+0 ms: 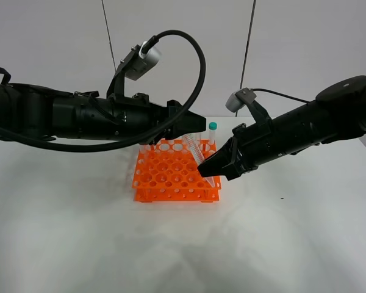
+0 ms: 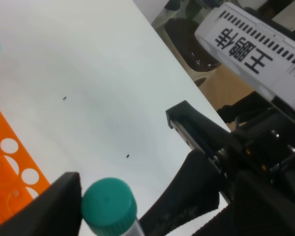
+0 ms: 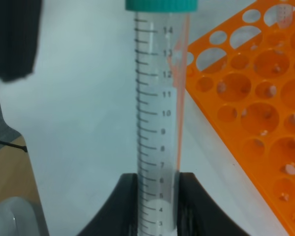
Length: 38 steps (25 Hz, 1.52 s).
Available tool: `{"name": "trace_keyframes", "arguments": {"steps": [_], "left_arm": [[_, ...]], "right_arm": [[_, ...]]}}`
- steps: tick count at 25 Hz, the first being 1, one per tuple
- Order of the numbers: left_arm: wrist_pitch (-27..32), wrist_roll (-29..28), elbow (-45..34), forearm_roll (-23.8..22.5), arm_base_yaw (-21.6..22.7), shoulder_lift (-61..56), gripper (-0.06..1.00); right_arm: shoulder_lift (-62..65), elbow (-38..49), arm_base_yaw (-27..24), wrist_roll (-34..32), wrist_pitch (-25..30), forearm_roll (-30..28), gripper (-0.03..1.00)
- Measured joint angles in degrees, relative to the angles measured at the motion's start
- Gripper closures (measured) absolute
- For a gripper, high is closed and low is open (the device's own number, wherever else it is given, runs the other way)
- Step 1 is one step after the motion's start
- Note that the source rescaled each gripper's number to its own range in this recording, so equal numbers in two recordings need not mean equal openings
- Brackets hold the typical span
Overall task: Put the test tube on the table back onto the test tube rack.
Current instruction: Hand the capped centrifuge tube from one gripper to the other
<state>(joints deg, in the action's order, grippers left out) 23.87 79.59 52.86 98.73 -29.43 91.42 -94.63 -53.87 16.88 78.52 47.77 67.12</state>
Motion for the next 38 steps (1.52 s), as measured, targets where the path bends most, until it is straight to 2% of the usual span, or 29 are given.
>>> {"name": "trace_keyframes", "arguments": {"steps": [8,12,19,22,24,26,29,38], "left_arm": [[0.01,-0.68,0.00,0.13,0.00,0.00,-0.04],[0.01,-0.80,0.00,0.13,0.00,0.00,0.01],[0.01,-0.86,0.00,0.13,0.00,0.00,0.05],[-0.04,-0.86,0.00,0.13,0.00,0.00,0.16],[-0.17,-0.86,0.00,0.13,0.00,0.00,0.27],[-0.75,-0.86,0.00,0.13,0.00,0.00,0.46],[-1.39,-0.86,0.00,0.13,0.00,0.05,0.94],[-1.64,-0.86,0.00,0.24,0.00,0.11,0.93]], "right_arm": [[0.00,0.00,0.00,1.79,1.33,0.30,0.94],[0.00,0.00,0.00,2.95,1.33,1.60,0.94],[0.00,0.00,0.00,3.67,1.28,3.15,0.94],[0.00,0.00,0.00,3.72,1.28,3.15,0.94],[0.00,0.00,0.00,3.72,1.22,3.09,0.94],[0.00,0.00,0.00,3.89,1.22,3.09,0.94],[0.00,0.00,0.00,4.16,1.27,3.04,0.94],[0.00,0.00,0.00,4.54,0.70,2.98,0.94]]}}
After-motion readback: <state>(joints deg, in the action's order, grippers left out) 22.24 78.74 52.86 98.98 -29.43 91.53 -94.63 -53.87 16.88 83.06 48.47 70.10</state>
